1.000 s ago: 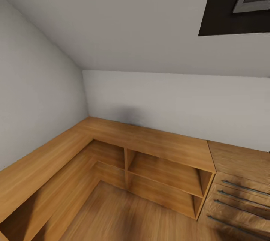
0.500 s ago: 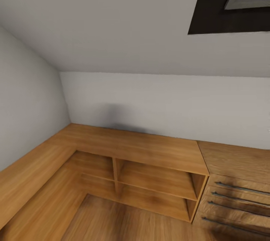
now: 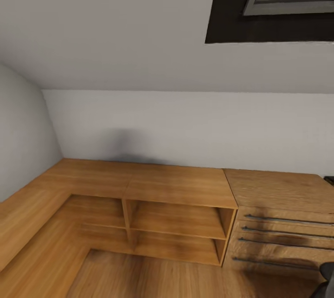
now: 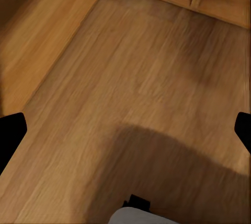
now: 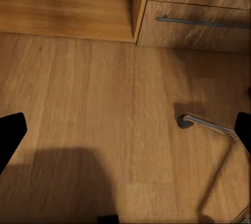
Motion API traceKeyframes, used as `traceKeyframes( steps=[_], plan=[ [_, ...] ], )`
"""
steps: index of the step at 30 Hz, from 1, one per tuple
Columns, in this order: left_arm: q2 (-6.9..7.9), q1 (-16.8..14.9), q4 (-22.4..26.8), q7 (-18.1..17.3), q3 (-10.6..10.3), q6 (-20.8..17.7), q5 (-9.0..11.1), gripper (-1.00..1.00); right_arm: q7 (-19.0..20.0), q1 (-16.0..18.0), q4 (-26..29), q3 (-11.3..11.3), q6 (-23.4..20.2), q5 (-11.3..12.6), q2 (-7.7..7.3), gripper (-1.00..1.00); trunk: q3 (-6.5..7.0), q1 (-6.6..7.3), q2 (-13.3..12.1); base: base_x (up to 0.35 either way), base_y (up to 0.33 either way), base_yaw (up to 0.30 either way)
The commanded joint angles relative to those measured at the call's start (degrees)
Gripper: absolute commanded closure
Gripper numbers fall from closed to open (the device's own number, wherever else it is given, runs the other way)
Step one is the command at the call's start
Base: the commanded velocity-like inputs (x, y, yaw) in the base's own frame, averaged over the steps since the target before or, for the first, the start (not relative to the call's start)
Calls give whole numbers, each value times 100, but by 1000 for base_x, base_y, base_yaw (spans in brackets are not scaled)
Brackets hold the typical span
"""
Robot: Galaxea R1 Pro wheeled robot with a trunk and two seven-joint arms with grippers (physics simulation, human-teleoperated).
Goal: In the bedroom, organize the workspace by keeping the computer under the desk, ensuring the monitor is on the desk, placing the keyboard on the desk next to the monitor, placing the mouse on the desk next to the keyboard, moving the folder from the swivel chair onto the desk next to the mouse, stacking the notebook on top of the folder with the pen on top of the notebook, and positioning the swivel chair next to the desk.
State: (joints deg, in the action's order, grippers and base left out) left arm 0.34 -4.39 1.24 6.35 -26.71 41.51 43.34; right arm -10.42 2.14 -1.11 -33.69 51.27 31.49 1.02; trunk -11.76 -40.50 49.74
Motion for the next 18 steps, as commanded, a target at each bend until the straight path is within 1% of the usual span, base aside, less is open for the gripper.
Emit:
traceKeyframes(
  steps=[1, 6, 12, 14, 18],
  plan=[
    [1, 0, 8, 60, -49, 6, -10, -100, -26, 6, -12, -50, 14, 21, 8, -100, -14, -1, 6, 0, 0, -232],
    [-4, 0, 8, 60, -49, 6, -10, -100, -22, 9, -12, -50, 14, 23, 12, -100, -50, -1, 6, 0, 0, -190],
    [-57, 0, 5, 60, -45, 6, -10, -100, -22, 9, -12, -50, 14, 23, 20, -100, -98, -1, 6, 11, 8, -166],
    [-117, 0, 1, 63, -45, 6, -15, -100, -22, 8, -12, -50, 14, 23, 26, -100, -115, -1, 6, 176, 147, -163],
    [-149, 0, 0, 61, -45, 6, -18, -100, -22, 7, -12, -50, 14, 23, 29, -100, -147, -1, 6, 229, 203, -163]
  ],
)
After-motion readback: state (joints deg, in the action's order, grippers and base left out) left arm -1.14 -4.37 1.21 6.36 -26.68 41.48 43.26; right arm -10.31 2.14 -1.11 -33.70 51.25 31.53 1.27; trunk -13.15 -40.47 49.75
